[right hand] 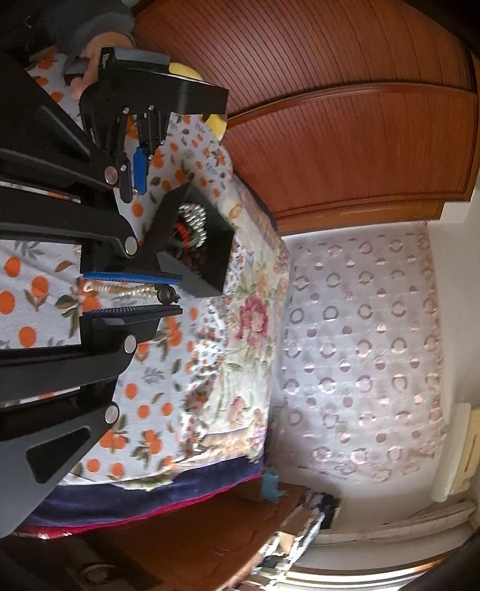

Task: Organize jewelry
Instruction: 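Grasp the gold ring with the left gripper while the right holds the gold chain up, then carry the gold ring into the black box with the left gripper while the right lowers the gold chain in, then move the left gripper over the green earrings on the bedspread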

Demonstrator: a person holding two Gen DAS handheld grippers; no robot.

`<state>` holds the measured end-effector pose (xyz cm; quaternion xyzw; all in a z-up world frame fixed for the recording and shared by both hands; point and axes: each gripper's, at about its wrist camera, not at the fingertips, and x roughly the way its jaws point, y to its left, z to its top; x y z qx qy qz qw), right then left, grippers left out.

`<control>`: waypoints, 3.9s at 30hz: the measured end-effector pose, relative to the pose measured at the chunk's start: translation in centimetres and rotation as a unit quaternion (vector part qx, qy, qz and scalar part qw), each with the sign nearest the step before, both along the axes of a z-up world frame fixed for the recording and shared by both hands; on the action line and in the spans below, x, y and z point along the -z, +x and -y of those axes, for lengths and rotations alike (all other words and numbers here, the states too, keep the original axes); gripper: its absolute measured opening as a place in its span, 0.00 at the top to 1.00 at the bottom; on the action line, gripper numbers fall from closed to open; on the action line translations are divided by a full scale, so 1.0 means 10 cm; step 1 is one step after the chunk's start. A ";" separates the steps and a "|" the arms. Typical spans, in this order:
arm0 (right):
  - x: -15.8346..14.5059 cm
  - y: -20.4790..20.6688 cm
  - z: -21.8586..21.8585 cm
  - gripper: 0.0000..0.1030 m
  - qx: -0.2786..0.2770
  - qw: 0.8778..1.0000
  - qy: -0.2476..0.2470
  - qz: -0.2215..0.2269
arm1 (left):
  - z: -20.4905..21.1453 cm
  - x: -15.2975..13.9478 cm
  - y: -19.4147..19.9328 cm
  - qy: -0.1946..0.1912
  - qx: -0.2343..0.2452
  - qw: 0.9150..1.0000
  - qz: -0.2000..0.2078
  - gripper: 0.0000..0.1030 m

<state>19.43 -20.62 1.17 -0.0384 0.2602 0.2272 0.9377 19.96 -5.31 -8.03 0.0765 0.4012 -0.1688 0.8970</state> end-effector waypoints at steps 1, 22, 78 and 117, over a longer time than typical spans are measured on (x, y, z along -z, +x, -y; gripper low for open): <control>-0.05 -0.01 -0.02 0.88 -0.001 1.000 -0.001 0.005 | -0.02 -0.04 -0.01 -0.002 -0.001 1.000 0.004 0.82; -1.11 0.42 -0.52 0.88 -0.033 0.993 0.000 0.112 | -0.52 -0.57 0.07 -0.022 -0.050 0.997 0.055 0.82; 0.66 0.66 -0.29 0.76 -0.011 0.997 -0.024 -0.072 | -0.32 -0.39 1.23 0.000 -0.062 0.997 0.035 0.69; 1.30 -0.02 -0.41 0.85 -0.082 0.983 -0.083 -0.143 | -0.16 0.09 -0.24 -0.031 -0.019 0.999 -0.009 0.33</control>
